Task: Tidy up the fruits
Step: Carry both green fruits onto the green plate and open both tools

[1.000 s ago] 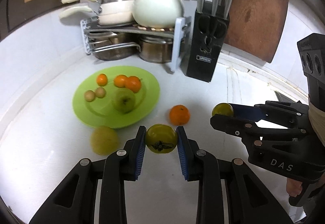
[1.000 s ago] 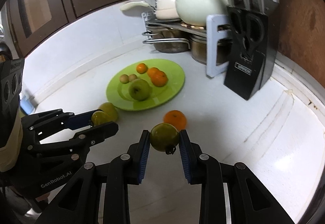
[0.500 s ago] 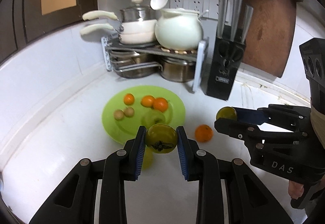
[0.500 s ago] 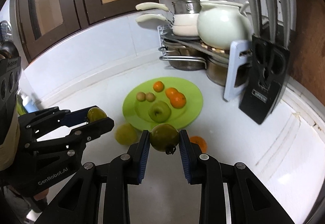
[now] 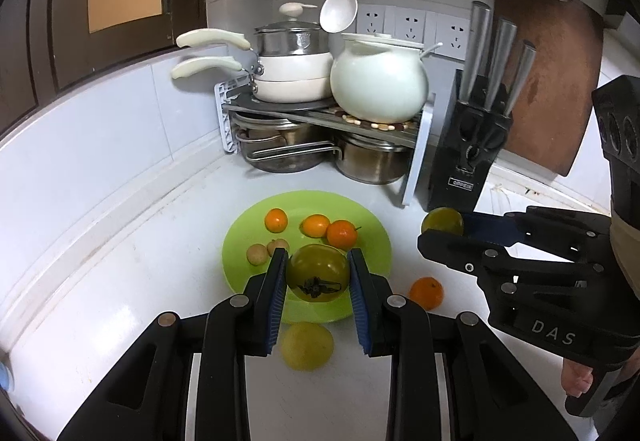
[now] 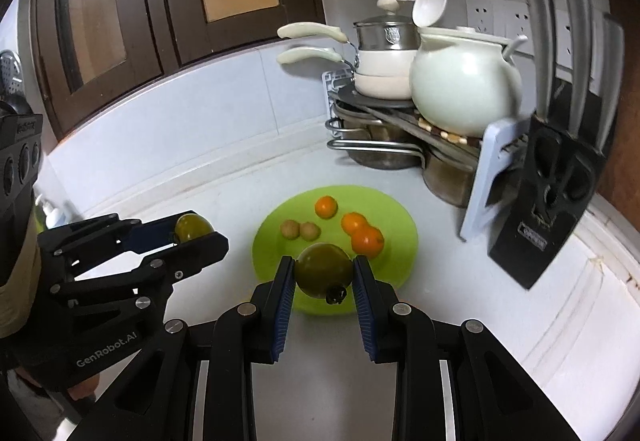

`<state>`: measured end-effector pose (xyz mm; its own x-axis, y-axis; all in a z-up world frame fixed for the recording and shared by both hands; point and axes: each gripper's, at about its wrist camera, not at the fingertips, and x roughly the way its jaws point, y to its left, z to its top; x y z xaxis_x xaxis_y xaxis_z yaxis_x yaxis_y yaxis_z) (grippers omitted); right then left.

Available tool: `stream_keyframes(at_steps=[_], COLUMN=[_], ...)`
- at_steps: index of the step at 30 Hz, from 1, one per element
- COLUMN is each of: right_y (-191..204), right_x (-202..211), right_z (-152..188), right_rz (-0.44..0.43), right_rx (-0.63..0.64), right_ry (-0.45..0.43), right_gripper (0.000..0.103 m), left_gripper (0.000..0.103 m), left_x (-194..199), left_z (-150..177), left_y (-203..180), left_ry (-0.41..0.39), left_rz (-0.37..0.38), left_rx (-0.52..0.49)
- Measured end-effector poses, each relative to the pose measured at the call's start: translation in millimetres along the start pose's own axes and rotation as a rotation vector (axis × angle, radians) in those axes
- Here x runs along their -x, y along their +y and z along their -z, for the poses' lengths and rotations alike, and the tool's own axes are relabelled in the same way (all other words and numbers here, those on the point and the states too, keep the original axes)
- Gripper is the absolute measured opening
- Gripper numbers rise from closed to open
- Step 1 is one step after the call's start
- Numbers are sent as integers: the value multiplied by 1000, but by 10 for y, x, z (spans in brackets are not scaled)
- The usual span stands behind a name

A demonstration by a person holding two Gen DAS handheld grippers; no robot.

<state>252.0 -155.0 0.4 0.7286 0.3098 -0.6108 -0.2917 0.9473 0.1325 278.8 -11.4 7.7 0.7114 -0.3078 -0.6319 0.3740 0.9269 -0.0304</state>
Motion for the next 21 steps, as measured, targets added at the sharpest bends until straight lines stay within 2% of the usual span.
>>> stream_keyframes(at_steps=[12, 21], right_y=[15, -76], right_x=[-326, -677], right_z=[-279, -376], right_rz=[-1, 1], right_rx=[27, 15], right_ry=[14, 53], right_gripper=[30, 30], left_gripper=[30, 30], left_x=[-323, -705], left_z=[-200, -318], left_y=[271, 435], left_ry=[43, 78], left_rz=[-7, -2], left_rx=[25, 18])
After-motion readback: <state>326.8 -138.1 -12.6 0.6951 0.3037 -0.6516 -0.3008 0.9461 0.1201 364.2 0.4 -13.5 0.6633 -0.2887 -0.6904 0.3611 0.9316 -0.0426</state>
